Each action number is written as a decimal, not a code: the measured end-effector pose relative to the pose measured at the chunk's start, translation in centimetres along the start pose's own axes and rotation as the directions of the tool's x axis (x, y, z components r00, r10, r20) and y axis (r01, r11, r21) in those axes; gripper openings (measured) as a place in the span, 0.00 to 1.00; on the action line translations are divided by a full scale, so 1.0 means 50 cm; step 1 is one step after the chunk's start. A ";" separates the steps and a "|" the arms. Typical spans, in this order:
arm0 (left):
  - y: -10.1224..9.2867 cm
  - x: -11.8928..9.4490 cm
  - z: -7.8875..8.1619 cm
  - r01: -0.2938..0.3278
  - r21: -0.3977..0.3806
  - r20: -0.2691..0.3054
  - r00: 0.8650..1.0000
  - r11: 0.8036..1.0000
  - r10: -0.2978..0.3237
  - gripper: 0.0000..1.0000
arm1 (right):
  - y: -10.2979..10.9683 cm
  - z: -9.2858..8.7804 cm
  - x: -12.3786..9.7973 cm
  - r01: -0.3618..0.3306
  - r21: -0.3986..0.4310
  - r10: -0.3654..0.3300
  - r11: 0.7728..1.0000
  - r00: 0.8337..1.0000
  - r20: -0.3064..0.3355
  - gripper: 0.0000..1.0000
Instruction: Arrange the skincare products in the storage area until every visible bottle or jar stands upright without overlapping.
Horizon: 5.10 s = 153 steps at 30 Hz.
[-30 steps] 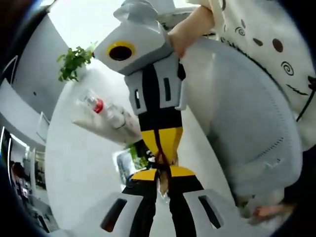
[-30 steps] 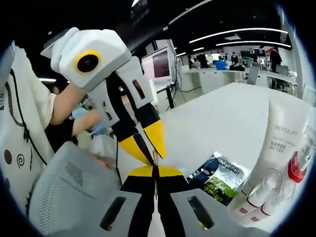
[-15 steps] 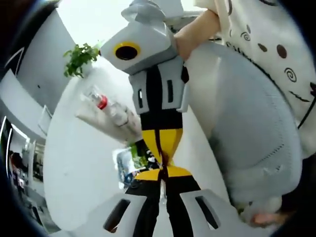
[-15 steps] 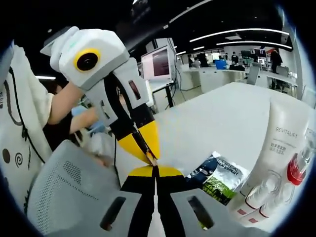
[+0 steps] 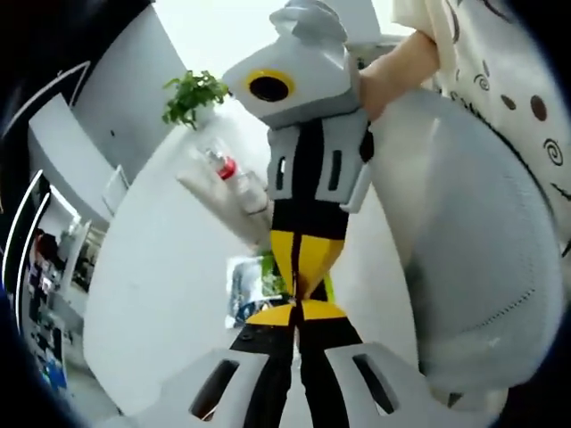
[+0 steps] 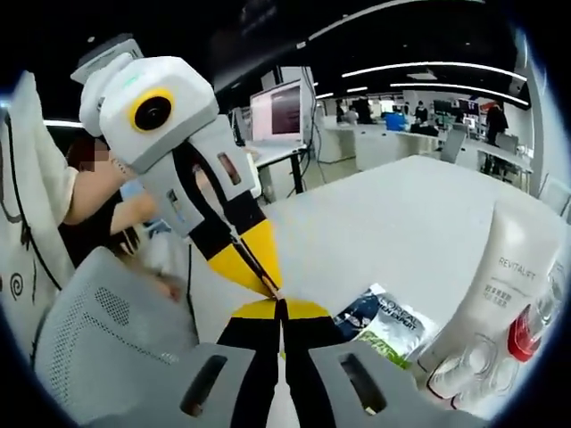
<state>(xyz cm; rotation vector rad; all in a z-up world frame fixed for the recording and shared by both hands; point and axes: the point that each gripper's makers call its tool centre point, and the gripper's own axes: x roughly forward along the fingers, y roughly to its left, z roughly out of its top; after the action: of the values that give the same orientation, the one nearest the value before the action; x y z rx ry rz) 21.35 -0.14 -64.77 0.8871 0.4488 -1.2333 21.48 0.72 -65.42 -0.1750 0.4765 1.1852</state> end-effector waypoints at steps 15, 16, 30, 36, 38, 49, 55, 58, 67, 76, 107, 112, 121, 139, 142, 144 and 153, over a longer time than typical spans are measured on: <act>0.034 -0.007 -0.079 -0.063 -0.314 -0.010 0.998 0.947 0.063 0.00 | -0.033 -0.002 0.023 0.072 -0.099 -0.076 0.992 0.997 -0.034 0.12; 0.037 -0.005 -0.082 -0.064 -0.319 -0.007 0.998 0.945 0.065 0.00 | -0.034 -0.003 0.023 0.074 -0.099 -0.078 0.992 0.996 -0.035 0.12; 0.096 0.015 -0.157 -0.130 -0.615 0.012 0.985 0.778 0.173 0.00 | -0.044 -0.028 0.052 0.076 -0.095 -0.083 0.993 0.994 -0.074 0.11; 0.108 0.031 -0.190 -0.114 -0.753 0.017 0.981 0.649 0.192 0.00 | -0.051 -0.025 0.070 0.073 -0.099 -0.081 0.992 0.994 -0.074 0.11; 0.111 0.035 -0.206 -0.123 -0.774 -0.003 0.982 0.621 0.191 0.00 | -0.057 -0.026 0.080 0.078 -0.108 -0.086 0.991 0.993 -0.075 0.11; 0.109 0.076 -0.236 -0.099 -0.864 -0.004 0.982 0.494 0.189 0.00 | -0.074 -0.052 0.126 0.089 -0.127 -0.102 0.988 0.990 -0.100 0.10; 0.088 0.092 -0.229 -0.128 -0.854 -0.047 0.984 0.504 0.169 0.00 | -0.090 -0.061 0.145 0.110 -0.147 -0.126 0.983 0.987 -0.105 0.10; 0.100 0.094 -0.249 -0.147 -0.856 -0.072 0.983 0.495 0.167 0.00 | -0.101 -0.062 0.157 0.118 -0.144 -0.133 0.983 0.986 -0.103 0.10; 0.123 0.109 -0.284 -0.168 -0.863 -0.103 0.982 0.477 0.158 0.00 | -0.124 -0.065 0.193 0.135 -0.137 -0.150 0.981 0.983 -0.109 0.10; 0.130 0.116 -0.286 -0.205 -0.846 -0.148 0.977 0.492 0.153 0.00 | -0.135 -0.086 0.208 0.144 -0.128 -0.161 0.981 0.979 -0.129 0.12; 0.124 0.136 -0.278 -0.258 -0.697 -0.218 0.965 0.669 0.145 0.04 | -0.152 -0.116 0.225 0.137 -0.075 -0.148 0.988 0.974 -0.169 0.15; 0.148 0.106 -0.287 -0.310 -0.650 -0.230 0.950 0.693 0.209 0.01 | -0.151 -0.117 0.224 0.139 -0.071 -0.149 0.988 0.974 -0.169 0.15; 0.130 0.121 -0.262 -0.257 -0.510 -0.179 0.965 0.821 0.191 0.11 | -0.150 -0.117 0.224 0.149 -0.072 -0.159 0.986 0.973 -0.168 0.15; 0.135 0.140 -0.281 -0.253 -0.516 -0.204 0.964 0.818 0.170 0.14 | -0.154 -0.118 0.221 0.182 -0.044 -0.187 0.982 0.971 -0.147 0.14; 0.136 0.137 -0.278 -0.266 -0.505 -0.215 0.960 0.821 0.179 0.15 | -0.154 -0.118 0.220 0.184 -0.040 -0.188 0.982 0.971 -0.146 0.14; 0.133 0.132 -0.272 -0.269 -0.499 -0.221 0.959 0.824 0.180 0.17 | -0.155 -0.118 0.220 0.186 -0.035 -0.189 0.982 0.971 -0.144 0.14; 0.131 0.088 -0.229 -0.295 -0.540 -0.181 0.955 0.788 0.234 0.18 | -0.160 -0.116 0.223 0.190 -0.010 -0.189 0.982 0.973 -0.132 0.14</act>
<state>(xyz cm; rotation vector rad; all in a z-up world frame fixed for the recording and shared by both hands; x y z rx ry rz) 30.67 6.55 -72.64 0.4793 0.7043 -0.7272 30.55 4.95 -76.44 -0.2922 0.5652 0.9893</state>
